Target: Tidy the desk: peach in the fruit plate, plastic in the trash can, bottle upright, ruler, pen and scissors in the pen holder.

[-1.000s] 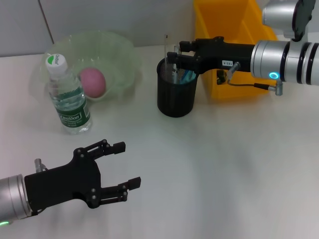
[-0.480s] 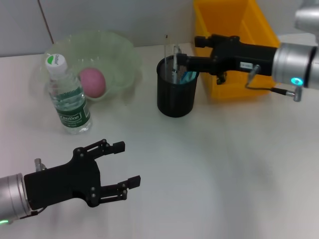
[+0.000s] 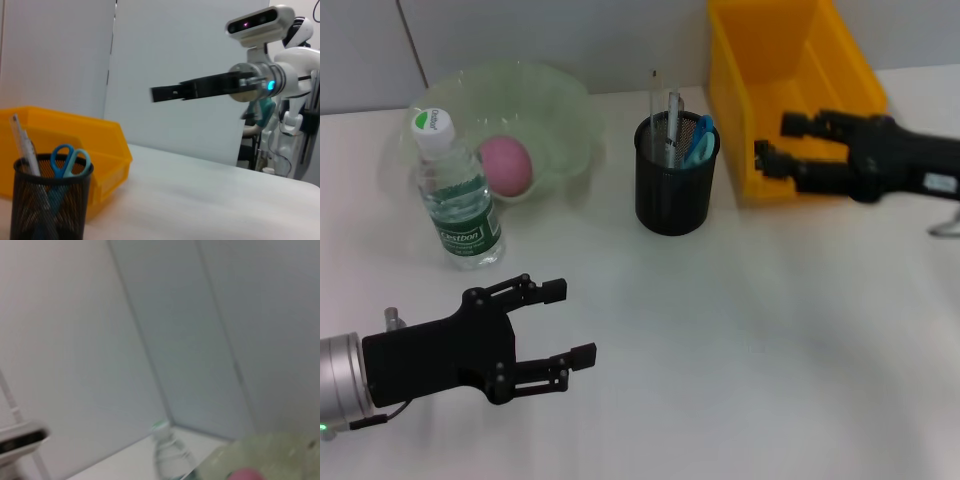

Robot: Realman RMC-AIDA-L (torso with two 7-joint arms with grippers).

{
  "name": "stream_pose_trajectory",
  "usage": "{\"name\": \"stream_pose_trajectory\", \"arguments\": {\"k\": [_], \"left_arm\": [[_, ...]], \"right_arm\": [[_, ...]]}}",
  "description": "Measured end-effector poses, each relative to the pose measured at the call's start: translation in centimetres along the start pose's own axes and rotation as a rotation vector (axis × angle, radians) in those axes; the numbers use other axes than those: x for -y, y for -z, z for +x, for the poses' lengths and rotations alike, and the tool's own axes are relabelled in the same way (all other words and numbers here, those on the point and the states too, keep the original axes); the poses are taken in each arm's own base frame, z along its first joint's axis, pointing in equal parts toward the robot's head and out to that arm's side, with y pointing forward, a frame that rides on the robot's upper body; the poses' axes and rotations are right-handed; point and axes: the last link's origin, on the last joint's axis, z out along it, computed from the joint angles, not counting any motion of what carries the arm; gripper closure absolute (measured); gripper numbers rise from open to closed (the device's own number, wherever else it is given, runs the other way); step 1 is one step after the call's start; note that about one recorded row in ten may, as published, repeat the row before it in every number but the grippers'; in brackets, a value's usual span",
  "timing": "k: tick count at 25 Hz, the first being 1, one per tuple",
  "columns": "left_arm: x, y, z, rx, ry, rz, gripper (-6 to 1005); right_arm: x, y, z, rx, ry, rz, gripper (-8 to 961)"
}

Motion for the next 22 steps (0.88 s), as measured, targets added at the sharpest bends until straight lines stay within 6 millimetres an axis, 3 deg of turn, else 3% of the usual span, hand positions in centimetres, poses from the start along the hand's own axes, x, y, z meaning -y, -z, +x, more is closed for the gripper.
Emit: {"name": "stream_pose_trajectory", "arguments": {"k": [3, 7, 13, 22], "left_arm": [[0.3, 0.1, 0.3, 0.033, 0.025, -0.013, 152], [0.6, 0.2, 1.0, 0.055, 0.054, -0.025, 152], [0.8, 0.2, 2.2, 0.039, 0.061, -0.059, 152], [0.9, 0.1, 2.5, 0.046, 0.076, -0.077, 152]], "right_arm": [[-0.8, 1.2, 1.4, -0.088, -0.039, -0.079, 134], [-1.1, 1.2, 2.4, -0.145, -0.054, -0.102, 134], [-1.6, -0.4, 4.5, -0.223, -0.059, -0.145, 134], [-1.8, -2.4, 5.7, -0.277, -0.041, -0.157, 134]]}}
